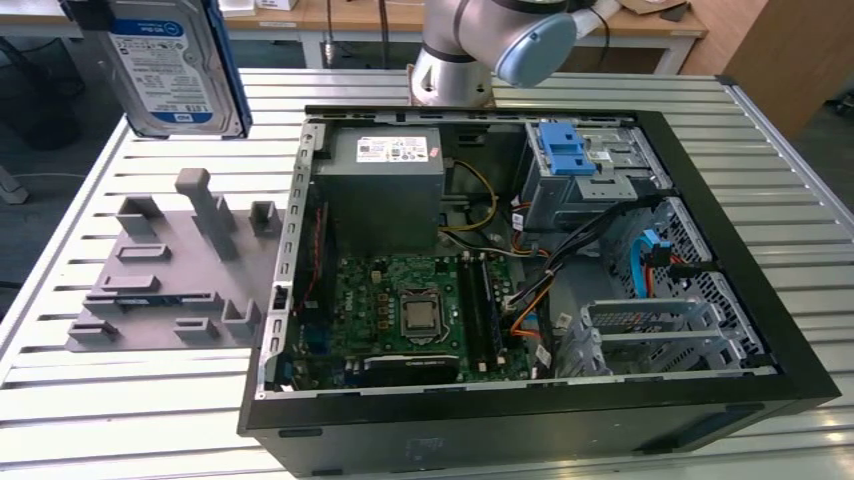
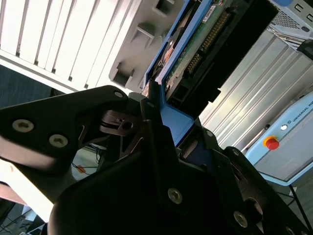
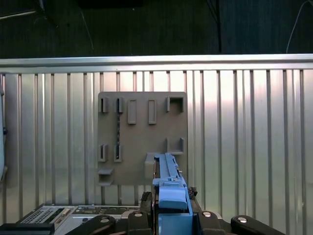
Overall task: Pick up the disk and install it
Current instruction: 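Pick up the disk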
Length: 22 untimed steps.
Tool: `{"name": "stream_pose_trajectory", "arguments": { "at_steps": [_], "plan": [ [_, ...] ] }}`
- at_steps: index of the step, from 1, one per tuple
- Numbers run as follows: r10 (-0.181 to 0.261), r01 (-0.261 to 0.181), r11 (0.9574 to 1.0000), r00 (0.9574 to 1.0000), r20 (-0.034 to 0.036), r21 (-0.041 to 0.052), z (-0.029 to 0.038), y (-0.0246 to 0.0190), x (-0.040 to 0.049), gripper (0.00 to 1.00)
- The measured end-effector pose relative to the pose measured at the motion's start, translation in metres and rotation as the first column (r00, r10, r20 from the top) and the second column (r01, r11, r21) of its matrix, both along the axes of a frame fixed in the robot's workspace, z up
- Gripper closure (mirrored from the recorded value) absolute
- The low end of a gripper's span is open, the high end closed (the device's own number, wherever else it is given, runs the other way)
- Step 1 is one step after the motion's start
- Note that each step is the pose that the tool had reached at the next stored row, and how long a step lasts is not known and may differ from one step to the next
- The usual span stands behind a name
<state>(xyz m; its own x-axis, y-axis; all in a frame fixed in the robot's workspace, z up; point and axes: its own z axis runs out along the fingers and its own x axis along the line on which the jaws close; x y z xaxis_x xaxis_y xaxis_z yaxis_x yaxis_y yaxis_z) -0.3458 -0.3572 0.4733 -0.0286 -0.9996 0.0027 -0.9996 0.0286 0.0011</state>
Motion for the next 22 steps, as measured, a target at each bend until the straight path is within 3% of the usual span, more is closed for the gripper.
{"name": "stream_pose_trajectory", "arguments": {
  "at_steps": [12,22],
  "plan": [
    [0.000,0.000,1.0000,1.0000,-0.0014,0.0000,0.0000,-0.0012,0.0192,0.64],
    [0.000,0.000,1.0000,1.0000,-0.0014,0.0000,0.0000,-0.0015,0.0268,0.64]
  ]
}}
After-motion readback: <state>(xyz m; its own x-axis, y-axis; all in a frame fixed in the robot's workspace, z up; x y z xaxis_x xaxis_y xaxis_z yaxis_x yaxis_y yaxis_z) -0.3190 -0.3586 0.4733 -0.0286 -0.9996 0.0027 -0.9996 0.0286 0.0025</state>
